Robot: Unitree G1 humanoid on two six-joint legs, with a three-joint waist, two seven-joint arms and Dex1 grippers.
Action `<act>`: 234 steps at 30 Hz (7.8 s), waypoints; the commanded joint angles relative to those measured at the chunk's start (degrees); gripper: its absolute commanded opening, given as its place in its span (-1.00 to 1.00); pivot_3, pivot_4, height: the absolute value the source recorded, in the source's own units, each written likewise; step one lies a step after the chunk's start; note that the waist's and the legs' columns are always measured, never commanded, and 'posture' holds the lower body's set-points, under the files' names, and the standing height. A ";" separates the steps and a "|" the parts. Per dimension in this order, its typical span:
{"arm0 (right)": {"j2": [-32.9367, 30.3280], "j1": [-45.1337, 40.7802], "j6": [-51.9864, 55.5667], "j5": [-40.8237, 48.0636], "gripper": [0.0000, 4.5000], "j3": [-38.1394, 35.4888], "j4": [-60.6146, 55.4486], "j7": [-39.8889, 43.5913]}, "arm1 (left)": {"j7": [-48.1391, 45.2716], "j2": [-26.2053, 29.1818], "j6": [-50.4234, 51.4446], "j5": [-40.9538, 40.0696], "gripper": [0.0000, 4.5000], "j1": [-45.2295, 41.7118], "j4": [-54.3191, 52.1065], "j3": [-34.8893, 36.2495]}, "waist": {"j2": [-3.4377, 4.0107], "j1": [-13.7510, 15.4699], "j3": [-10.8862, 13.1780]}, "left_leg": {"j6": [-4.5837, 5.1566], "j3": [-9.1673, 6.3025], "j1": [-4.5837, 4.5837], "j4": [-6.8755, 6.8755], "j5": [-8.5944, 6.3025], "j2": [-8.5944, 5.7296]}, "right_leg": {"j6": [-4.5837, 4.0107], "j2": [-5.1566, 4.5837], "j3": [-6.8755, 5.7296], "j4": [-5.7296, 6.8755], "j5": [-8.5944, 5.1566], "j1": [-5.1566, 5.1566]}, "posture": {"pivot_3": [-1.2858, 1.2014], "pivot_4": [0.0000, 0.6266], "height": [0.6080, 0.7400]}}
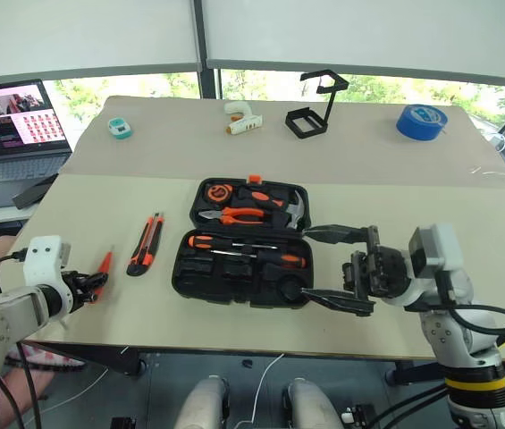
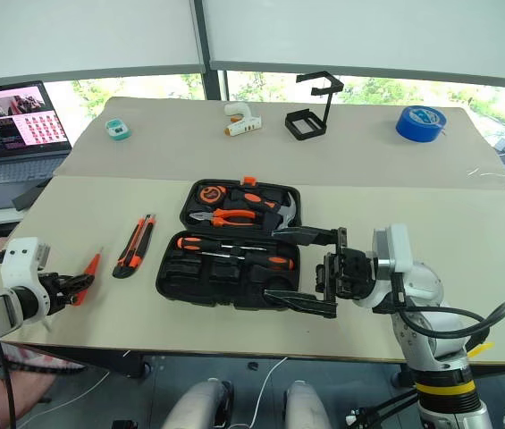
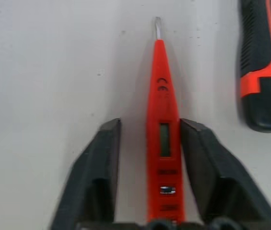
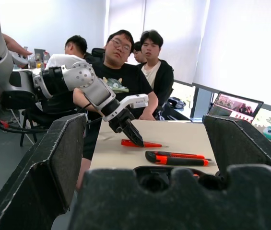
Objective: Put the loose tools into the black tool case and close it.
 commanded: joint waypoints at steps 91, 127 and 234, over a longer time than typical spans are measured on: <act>-7.46 8.14 4.59 -4.50 1.00 -9.72 0.55 -6.13 | -62.34 -12.07 -65.48 36.50 -0.99 -26.41 30.60 -33.87 | -0.11 -0.56 0.10 | 0.56 0.63 -0.84 1.27 0.20 0.28 | 0.25 0.75 0.16 0.68 0.25 -0.52 | 0.03 -0.52 1.00; -0.06 7.76 -10.16 -5.43 1.00 -8.59 11.69 2.32 | -25.21 -16.63 -42.18 13.56 0.98 27.14 -12.53 17.20 | -0.11 0.79 0.04 | 0.09 0.79 -0.05 0.83 -0.18 0.80 | 0.01 -0.15 -0.07 -0.12 0.23 0.30 | 0.03 -0.52 1.00; -4.55 14.44 -4.23 -6.19 1.00 -7.36 0.95 -5.10 | -57.98 -12.42 -47.94 37.40 -0.97 -19.65 16.05 -40.24 | 0.16 1.17 -0.12 | 0.72 1.26 0.14 0.97 0.21 0.55 | 0.43 0.51 0.02 0.03 0.37 0.64 | 0.03 -0.52 1.00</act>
